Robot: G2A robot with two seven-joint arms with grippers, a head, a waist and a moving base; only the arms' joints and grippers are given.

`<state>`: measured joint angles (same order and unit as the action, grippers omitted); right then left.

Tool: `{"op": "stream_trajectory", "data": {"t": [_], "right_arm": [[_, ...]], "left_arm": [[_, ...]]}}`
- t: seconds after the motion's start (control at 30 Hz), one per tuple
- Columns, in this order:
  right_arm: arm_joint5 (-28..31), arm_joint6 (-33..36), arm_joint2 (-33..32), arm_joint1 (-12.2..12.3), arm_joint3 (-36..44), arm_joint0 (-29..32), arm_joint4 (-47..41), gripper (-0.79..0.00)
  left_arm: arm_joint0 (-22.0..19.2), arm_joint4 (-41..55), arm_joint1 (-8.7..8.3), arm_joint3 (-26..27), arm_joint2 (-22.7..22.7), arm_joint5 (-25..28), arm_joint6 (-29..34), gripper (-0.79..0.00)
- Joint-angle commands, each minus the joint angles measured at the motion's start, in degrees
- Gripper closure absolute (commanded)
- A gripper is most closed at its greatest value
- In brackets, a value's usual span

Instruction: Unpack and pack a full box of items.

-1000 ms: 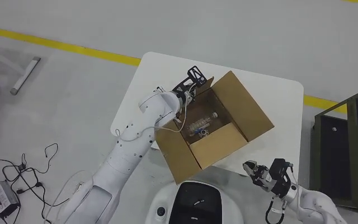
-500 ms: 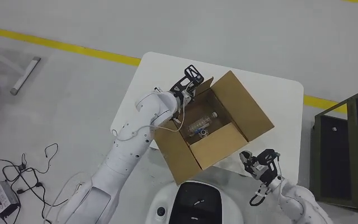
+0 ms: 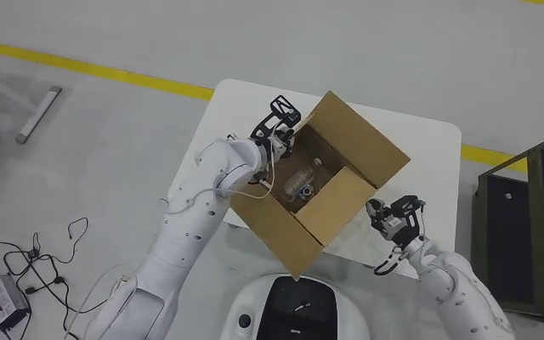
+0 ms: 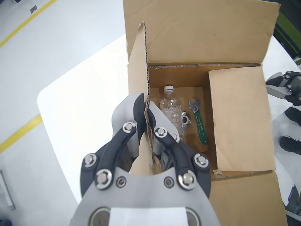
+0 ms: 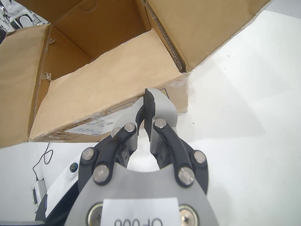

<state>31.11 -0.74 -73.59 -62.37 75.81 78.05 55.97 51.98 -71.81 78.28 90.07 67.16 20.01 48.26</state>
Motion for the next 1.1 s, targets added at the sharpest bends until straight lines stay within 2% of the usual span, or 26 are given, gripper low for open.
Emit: {"op": "stream_trajectory", "data": {"t": [0.0, 0.2, 0.33, 0.57, 1.07], "right_arm": [[0.26, 0.51, -0.28, -0.02, -0.58, -1.27, -0.37, 0.0], [2.48, 2.43, 0.18, -0.2, -3.31, -4.81, -0.96, 0.0], [3.87, 1.86, -0.04, -0.12, -3.49, -4.38, -0.91, 0.0], [6.21, 0.32, -4.46, 1.06, 1.09, 2.37, -0.42, 0.0], [6.86, -1.6, -16.42, 2.92, 10.35, 15.55, -3.83, 0.0]], "left_arm": [[0.28, 1.79, -0.04, 0.32, 0.43, -0.24, 0.37, 0.0], [1.52, 7.1, -0.23, 1.94, 1.66, -1.1, 1.82, 0.0], [2.2, 8.97, -0.42, 2.97, 2.52, -2.67, 2.41, 0.0], [3.45, 14.88, -0.53, 5.46, 3.5, -5.47, 3.06, 0.0], [5.57, 27.76, -0.77, 3.83, 7.44, -13.84, 0.14, 0.0]]}}
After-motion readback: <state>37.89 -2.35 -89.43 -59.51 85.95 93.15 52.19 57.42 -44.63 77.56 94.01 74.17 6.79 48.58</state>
